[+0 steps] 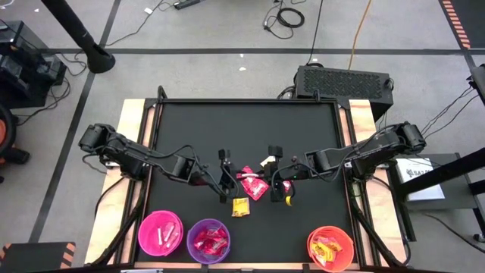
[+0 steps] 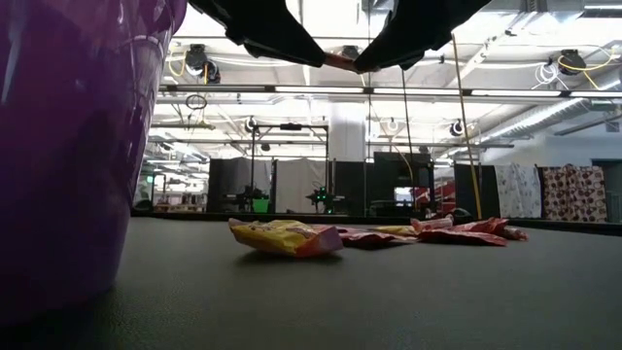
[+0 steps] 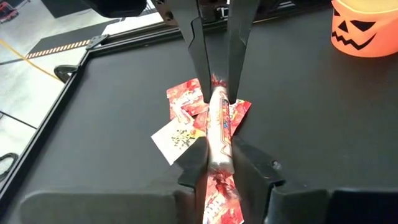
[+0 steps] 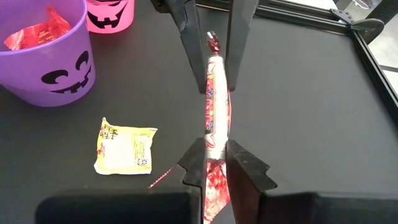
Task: Sort candy by brand, put in halloween buckets
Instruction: Put the orange candy into the pink bucket
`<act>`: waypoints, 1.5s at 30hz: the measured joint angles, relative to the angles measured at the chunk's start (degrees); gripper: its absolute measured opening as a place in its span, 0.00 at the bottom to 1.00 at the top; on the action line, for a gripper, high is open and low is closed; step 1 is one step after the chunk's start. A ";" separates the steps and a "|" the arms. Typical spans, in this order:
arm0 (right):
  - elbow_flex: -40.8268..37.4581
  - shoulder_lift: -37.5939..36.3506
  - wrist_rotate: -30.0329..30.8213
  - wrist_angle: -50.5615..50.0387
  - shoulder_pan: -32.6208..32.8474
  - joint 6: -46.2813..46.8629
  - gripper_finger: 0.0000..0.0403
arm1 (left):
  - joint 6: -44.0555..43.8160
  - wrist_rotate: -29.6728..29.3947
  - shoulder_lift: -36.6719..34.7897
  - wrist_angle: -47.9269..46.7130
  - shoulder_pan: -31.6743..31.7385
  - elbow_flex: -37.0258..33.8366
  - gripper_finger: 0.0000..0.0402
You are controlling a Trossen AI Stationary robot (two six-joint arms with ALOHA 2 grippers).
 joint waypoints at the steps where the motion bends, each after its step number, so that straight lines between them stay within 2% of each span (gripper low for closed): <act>1: 0.00 0.00 -0.02 0.00 0.00 0.00 0.09 | 0.00 0.01 0.01 -0.03 0.05 0.00 0.16; 4: 0.00 0.00 0.01 -0.04 0.00 -0.01 0.09 | 0.02 0.13 0.00 -0.04 0.11 0.00 0.13; 13: 0.00 0.00 -0.16 0.00 0.31 1.32 0.11 | 0.00 0.12 0.00 -0.05 0.15 0.00 0.15; 16: 0.00 0.00 -0.12 0.15 0.70 2.89 0.19 | 0.10 0.03 0.00 -0.05 0.15 0.00 0.15; 24: 0.00 -0.01 -0.37 -2.09 0.74 5.21 0.50 | 1.42 -0.69 -0.51 -2.32 0.15 0.00 0.15; 29: 0.02 -2.72 2.22 -7.99 0.74 8.38 0.62 | 0.87 -1.93 -3.57 -7.77 0.04 0.00 0.15; 31: 0.02 -3.84 4.11 -10.96 0.74 10.38 0.64 | -0.41 -3.76 -5.73 -9.22 -0.33 0.00 0.15; 37: -0.09 -4.57 3.98 -15.46 0.74 13.21 0.64 | -1.11 -7.23 -13.22 -14.11 -2.26 0.02 0.15; 42: -2.53 -3.39 3.73 -14.11 0.74 13.31 0.62 | -5.07 -16.75 -20.43 -21.35 -4.63 -1.26 0.15; 45: -3.92 -2.97 3.71 -13.13 0.74 13.61 0.62 | -6.48 -20.14 -25.57 -22.97 -6.53 -3.63 0.15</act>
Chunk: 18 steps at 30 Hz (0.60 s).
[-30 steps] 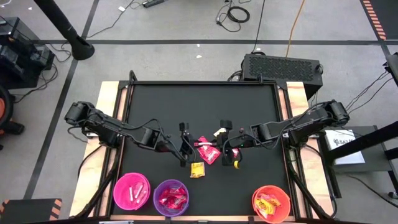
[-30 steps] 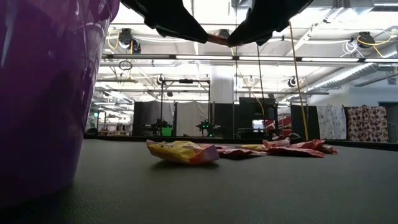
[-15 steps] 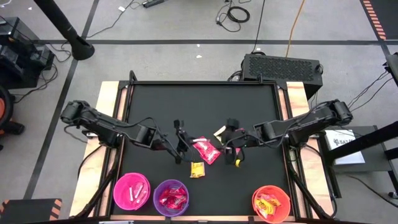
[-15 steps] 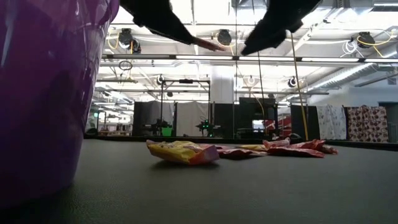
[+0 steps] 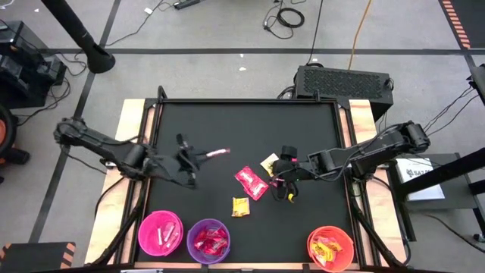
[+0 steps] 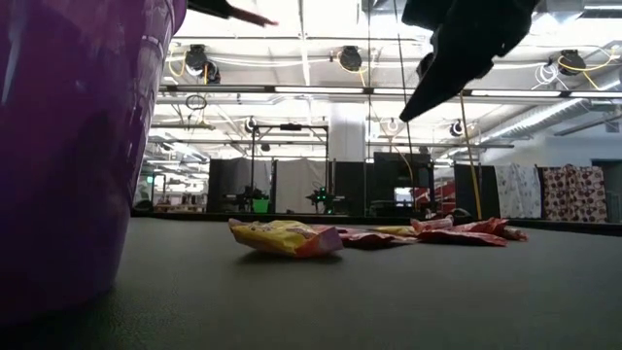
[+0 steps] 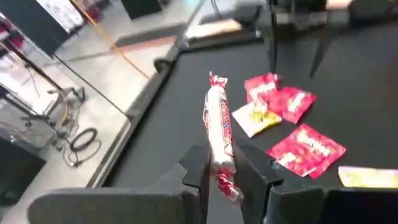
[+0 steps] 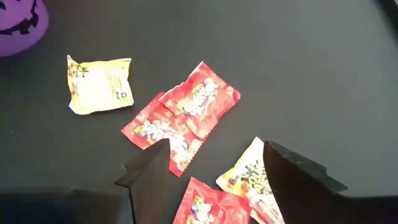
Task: Sort candy by brand, put in halloween buckets
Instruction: Put the orange candy into the pink bucket
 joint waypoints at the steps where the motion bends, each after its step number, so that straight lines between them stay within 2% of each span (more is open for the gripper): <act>1: -0.27 0.11 -0.04 0.03 0.00 0.25 0.61 | 0.01 -1.17 -2.03 0.55 -0.55 -1.27 0.15; 5: -0.60 0.16 0.01 0.38 0.00 2.00 0.60 | 0.04 -6.69 -9.84 3.57 -1.42 -8.34 0.15; 8: -0.62 0.13 -0.01 0.75 0.00 2.53 0.59 | 4.56 -6.89 -15.10 14.70 -1.01 -15.60 0.15; 11: -0.64 0.13 -0.01 1.79 0.00 2.53 0.59 | 11.60 -4.17 -19.29 29.59 -0.64 -23.05 0.15; 14: -0.67 0.13 -0.01 2.78 0.00 2.51 0.58 | 16.81 0.96 -22.18 43.93 0.16 -28.47 0.15; 18: -0.69 0.13 -0.01 3.68 0.00 1.60 0.57 | 19.18 7.22 -23.85 54.27 1.29 -32.55 0.15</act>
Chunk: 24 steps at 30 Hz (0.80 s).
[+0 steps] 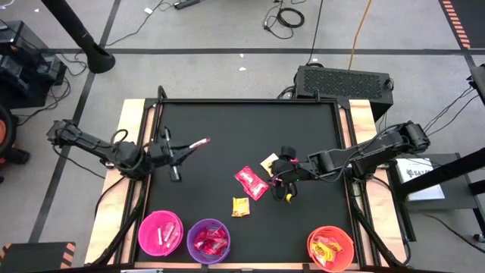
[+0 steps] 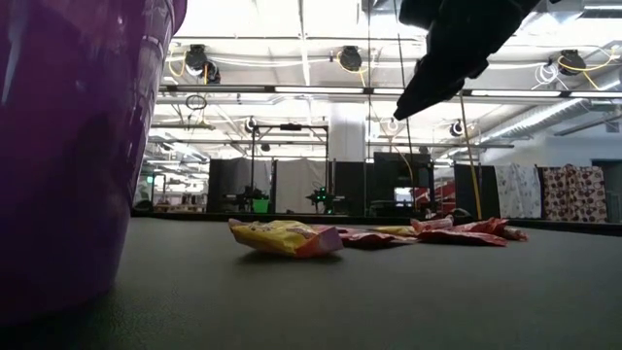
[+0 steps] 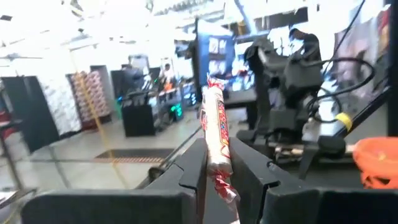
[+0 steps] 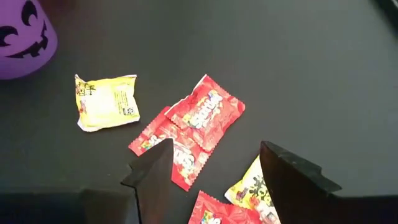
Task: Sort candy by brand, put in halloween buckets
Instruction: Put the orange candy into the pink bucket
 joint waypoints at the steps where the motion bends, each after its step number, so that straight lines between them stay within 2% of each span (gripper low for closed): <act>1: 0.00 0.00 0.02 0.15 0.00 -0.39 0.57 | 0.11 0.73 -0.08 0.69 0.21 -0.36 0.15; 14: 0.00 -0.02 0.02 1.04 0.00 -2.14 0.57 | -1.80 1.07 -0.09 3.71 0.52 -0.58 0.15; 20: 0.00 -0.02 0.02 1.04 0.00 -2.14 0.57 | 6.60 -2.53 -0.05 -1.15 0.50 -0.56 0.15; 24: 0.00 -0.02 0.04 1.01 0.00 -2.16 0.57 | 15.16 -3.40 -0.06 -3.51 0.52 -0.56 0.15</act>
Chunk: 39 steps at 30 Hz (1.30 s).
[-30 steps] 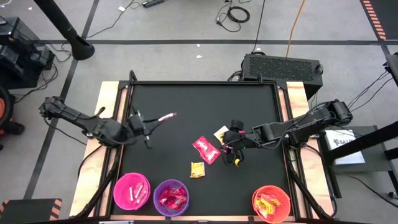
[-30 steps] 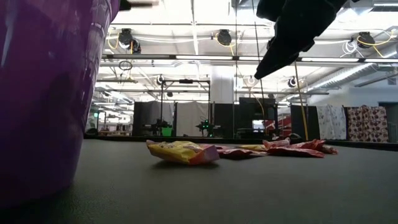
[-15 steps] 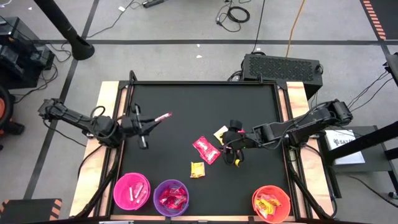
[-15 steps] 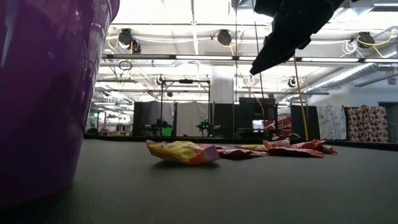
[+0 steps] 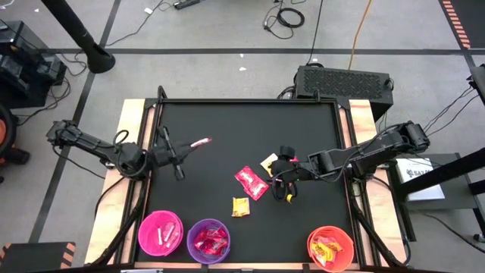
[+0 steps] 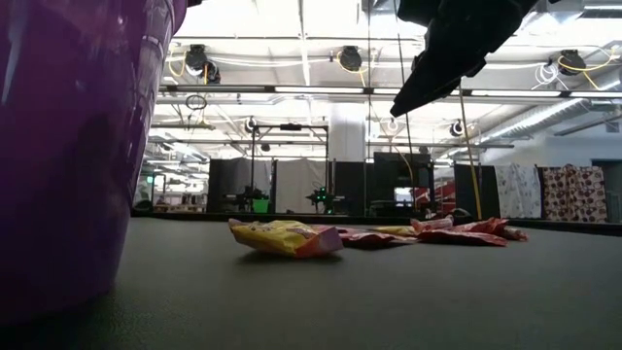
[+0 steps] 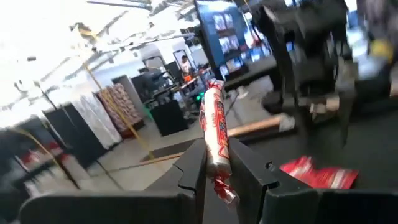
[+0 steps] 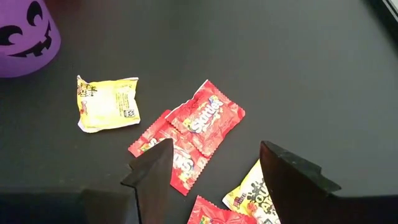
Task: Sort candy by brand, put in halloween buckets
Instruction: Put the orange candy into the pink bucket
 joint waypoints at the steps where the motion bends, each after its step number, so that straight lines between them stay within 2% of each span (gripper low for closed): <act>1: 0.00 0.00 -0.01 0.00 0.00 0.01 0.57 | 2.56 0.00 0.02 -0.53 0.00 0.00 0.15; 3: 0.00 0.00 0.00 -0.02 0.00 0.00 0.57 | 9.00 -0.04 0.00 -1.18 0.00 0.00 0.15; 8: 0.00 0.00 0.00 -0.02 0.00 0.00 0.57 | 31.88 -0.33 0.00 -3.42 0.00 0.00 0.15; 13: -0.02 0.00 0.00 -0.04 -0.02 0.00 0.57 | 48.43 -2.12 0.00 -5.11 0.00 0.00 0.15; 15: -0.02 0.00 0.00 -0.06 -0.02 0.00 0.57 | 52.07 -2.22 0.00 -5.19 0.00 0.00 0.15; 19: -0.02 -0.01 0.00 -0.07 -0.02 0.00 0.57 | 51.14 -2.23 0.20 -5.60 0.00 0.00 0.15; 21: -0.02 -0.02 0.00 -0.07 -0.02 -0.02 0.57 | 42.87 -2.21 0.28 -5.69 0.00 0.00 0.15; 25: -0.02 -0.02 0.00 -0.07 -0.02 -0.02 0.57 | 17.84 -1.98 0.39 -5.55 -0.08 0.00 0.15; 32: -0.02 -0.02 0.00 -0.07 -0.02 -0.01 0.57 | -35.51 -0.68 0.36 -8.09 -0.15 0.02 0.15; 34: -0.02 -0.02 0.00 -0.07 -0.02 -0.01 0.57 | -44.13 3.35 0.39 -10.32 -0.15 0.02 0.15; 39: -0.02 -0.02 0.00 -0.07 -0.02 0.08 0.57 | -49.38 24.89 0.24 -13.06 -0.17 0.63 0.15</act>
